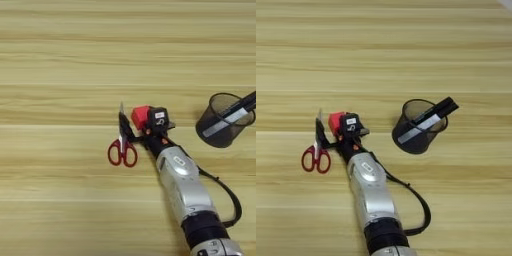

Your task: Move the objects on the table

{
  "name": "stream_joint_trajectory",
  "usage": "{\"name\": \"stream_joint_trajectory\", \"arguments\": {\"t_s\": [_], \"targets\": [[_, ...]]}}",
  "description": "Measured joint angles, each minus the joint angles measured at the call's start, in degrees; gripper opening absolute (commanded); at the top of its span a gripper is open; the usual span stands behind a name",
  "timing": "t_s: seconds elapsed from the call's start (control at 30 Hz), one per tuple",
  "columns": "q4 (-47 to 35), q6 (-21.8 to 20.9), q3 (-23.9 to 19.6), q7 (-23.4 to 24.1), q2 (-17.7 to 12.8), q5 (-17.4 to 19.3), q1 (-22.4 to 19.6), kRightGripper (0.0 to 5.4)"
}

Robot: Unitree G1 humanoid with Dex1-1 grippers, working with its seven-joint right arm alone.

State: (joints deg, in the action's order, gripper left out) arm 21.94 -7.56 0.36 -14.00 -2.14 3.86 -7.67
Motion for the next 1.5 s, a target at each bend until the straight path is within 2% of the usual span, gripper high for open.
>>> {"name": "stream_joint_trajectory", "arguments": {"t_s": [0.23, 0.4, 0.53, 0.97, 1.13, 1.27, 1.5], "targets": [[-0.79, -2.49, 0.27, 0.58, 0.0, -0.78, 0.8, 5.38], [-1.7, -7.38, 1.11, 2.61, -0.38, -4.55, 1.13, 5.38], [-1.79, -10.02, 1.48, 3.74, -0.39, -5.81, 1.31, 5.38], [-4.97, -17.75, 1.29, 6.44, -1.38, -7.29, 1.97, 5.38], [-7.58, -20.62, 0.09, 9.14, -1.69, -8.79, 2.35, 5.38], [-11.23, -20.62, -0.9, 9.94, -2.04, -8.78, 2.71, 5.38], [-21.24, -14.83, -2.28, 9.82, -2.29, -6.14, 5.01, 5.38]]}}
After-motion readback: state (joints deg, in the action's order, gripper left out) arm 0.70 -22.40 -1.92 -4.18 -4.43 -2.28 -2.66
